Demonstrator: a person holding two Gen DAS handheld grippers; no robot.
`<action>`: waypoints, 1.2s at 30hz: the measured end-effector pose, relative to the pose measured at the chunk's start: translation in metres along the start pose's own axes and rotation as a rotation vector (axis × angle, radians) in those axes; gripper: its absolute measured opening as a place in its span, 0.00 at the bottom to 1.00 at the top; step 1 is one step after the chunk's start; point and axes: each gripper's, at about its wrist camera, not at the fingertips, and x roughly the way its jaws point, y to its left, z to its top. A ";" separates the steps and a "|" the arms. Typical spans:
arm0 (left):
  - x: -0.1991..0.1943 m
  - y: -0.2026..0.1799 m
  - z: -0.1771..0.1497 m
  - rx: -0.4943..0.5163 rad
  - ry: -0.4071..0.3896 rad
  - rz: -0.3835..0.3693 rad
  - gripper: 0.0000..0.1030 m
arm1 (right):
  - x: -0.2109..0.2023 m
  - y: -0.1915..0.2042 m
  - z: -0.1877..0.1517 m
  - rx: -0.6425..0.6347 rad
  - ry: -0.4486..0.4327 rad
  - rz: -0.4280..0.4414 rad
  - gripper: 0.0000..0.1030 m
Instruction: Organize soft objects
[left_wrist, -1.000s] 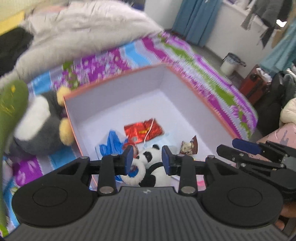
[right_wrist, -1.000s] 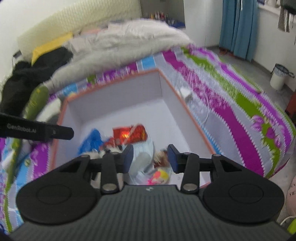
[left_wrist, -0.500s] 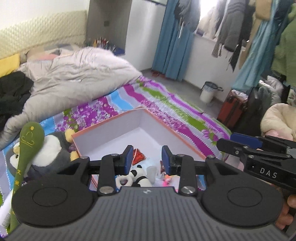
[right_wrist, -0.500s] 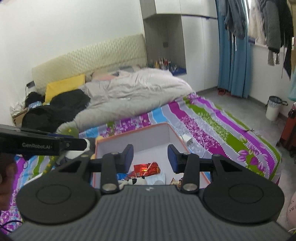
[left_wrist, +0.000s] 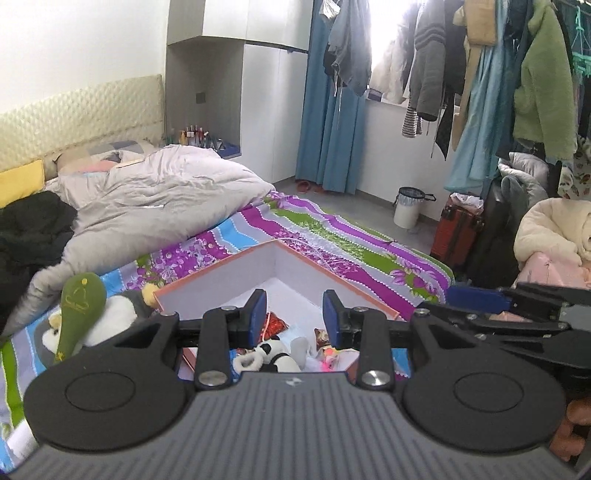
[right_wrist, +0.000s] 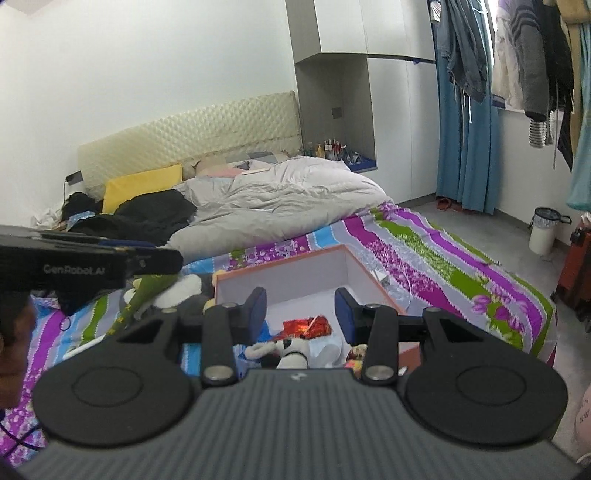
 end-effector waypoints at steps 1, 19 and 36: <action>-0.003 -0.001 -0.004 -0.004 -0.004 0.000 0.38 | -0.004 0.001 -0.004 0.003 0.001 -0.003 0.42; -0.029 -0.010 -0.068 -0.082 0.007 0.006 0.38 | -0.020 0.005 -0.054 0.052 0.039 -0.040 0.42; -0.017 0.005 -0.092 -0.142 0.055 0.057 0.80 | -0.011 0.003 -0.079 0.057 0.080 -0.073 0.61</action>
